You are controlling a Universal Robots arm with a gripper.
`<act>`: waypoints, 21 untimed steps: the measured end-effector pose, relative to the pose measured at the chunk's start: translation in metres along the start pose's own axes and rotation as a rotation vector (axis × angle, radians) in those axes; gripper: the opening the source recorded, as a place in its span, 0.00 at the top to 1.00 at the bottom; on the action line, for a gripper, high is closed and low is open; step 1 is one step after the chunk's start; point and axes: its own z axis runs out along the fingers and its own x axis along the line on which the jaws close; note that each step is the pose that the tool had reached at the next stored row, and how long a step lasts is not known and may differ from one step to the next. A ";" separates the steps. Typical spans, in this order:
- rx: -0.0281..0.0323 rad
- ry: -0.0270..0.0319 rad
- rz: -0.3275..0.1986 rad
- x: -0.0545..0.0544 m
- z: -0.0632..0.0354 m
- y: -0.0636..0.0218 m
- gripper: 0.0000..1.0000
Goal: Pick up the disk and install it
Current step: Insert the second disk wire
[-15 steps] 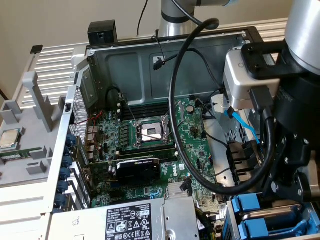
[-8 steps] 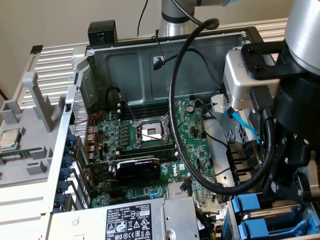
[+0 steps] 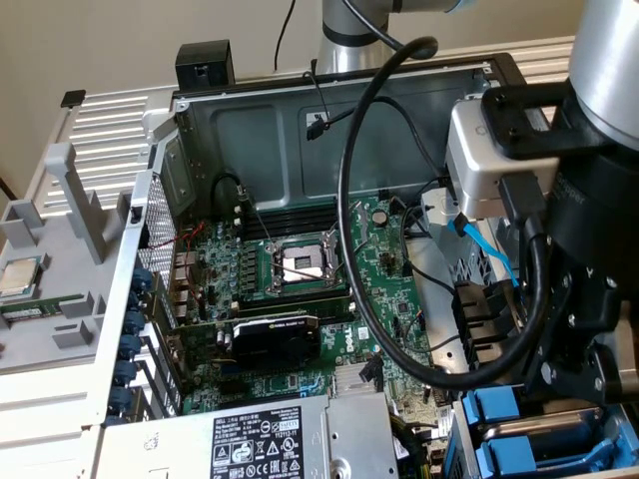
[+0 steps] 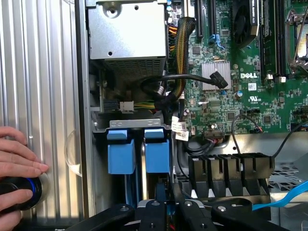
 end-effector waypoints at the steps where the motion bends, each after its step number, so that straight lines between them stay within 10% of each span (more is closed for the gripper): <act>1: 0.0000 -0.0001 0.000 0.000 0.0000 0.0000 0.83; 21: -0.0005 -0.0086 0.000 0.004 -0.0001 0.0000 0.83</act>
